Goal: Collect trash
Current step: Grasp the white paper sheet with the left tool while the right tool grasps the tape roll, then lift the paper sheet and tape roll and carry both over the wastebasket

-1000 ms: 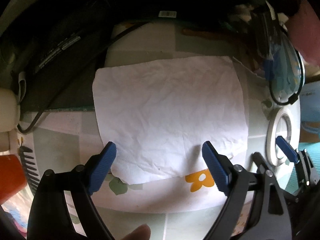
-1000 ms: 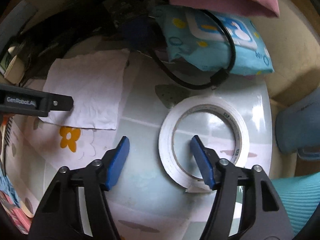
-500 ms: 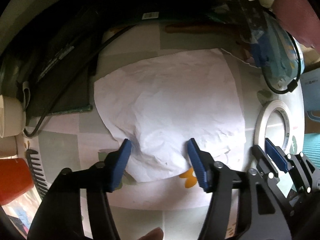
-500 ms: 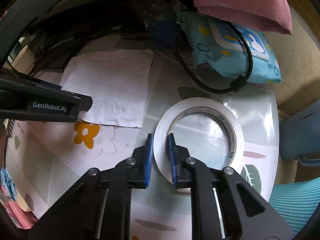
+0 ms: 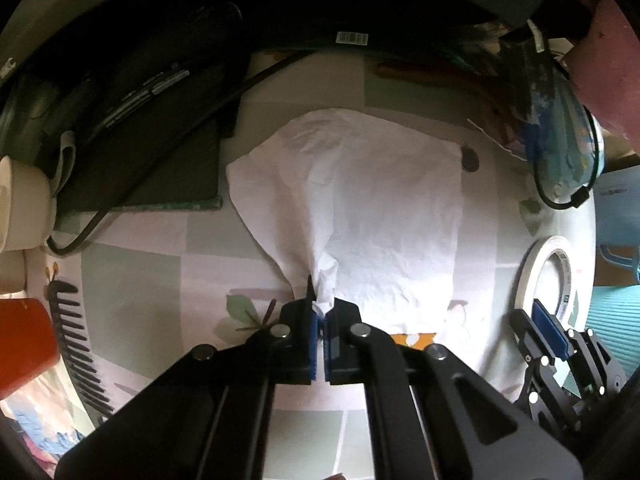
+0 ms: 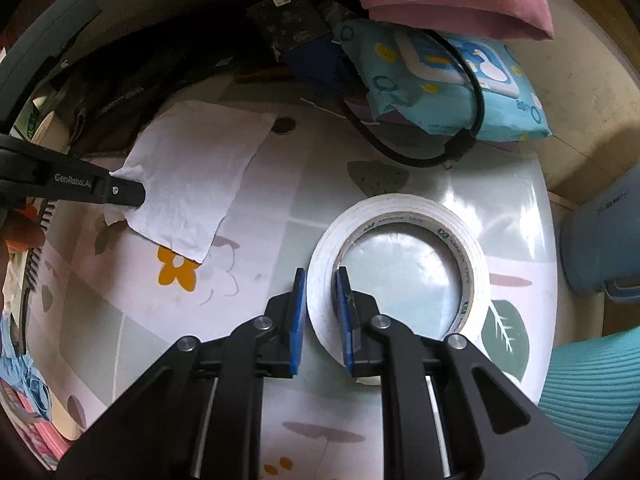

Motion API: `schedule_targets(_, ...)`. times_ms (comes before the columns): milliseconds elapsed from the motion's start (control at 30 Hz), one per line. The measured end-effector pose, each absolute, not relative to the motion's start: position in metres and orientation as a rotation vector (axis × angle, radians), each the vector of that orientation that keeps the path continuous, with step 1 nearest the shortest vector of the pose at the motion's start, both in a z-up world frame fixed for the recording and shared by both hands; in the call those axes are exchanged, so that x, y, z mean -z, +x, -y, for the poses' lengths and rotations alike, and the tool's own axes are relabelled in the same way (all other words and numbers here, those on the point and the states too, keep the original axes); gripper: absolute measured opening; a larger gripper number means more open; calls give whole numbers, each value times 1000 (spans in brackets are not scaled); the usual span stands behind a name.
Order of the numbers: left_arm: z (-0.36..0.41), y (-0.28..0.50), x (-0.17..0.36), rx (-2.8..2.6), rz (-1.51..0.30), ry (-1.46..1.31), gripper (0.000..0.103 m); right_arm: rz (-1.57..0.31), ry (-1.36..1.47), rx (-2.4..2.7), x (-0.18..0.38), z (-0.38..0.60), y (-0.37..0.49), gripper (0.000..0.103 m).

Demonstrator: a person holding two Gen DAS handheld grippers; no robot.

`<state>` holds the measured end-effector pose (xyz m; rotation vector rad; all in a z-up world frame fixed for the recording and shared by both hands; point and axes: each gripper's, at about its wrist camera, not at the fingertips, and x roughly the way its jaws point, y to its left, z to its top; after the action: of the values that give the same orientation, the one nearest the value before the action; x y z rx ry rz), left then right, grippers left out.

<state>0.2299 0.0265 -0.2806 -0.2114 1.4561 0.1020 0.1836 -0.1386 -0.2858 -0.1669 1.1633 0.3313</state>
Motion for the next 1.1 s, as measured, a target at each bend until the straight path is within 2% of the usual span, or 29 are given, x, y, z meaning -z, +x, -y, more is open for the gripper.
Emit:
schedule_targets(267,-28,210,251,-53,-1423,-225,2,-1127,-155,-303,252,139,177,15)
schedule_targets(567,-60,200,190,17,-1352,-235,2,-1062,-149,-255,208,129,151,15)
schedule_targets(1100,-39,147,123,173,-1232,-201,2,-935,-125,-129,115,110,75,15)
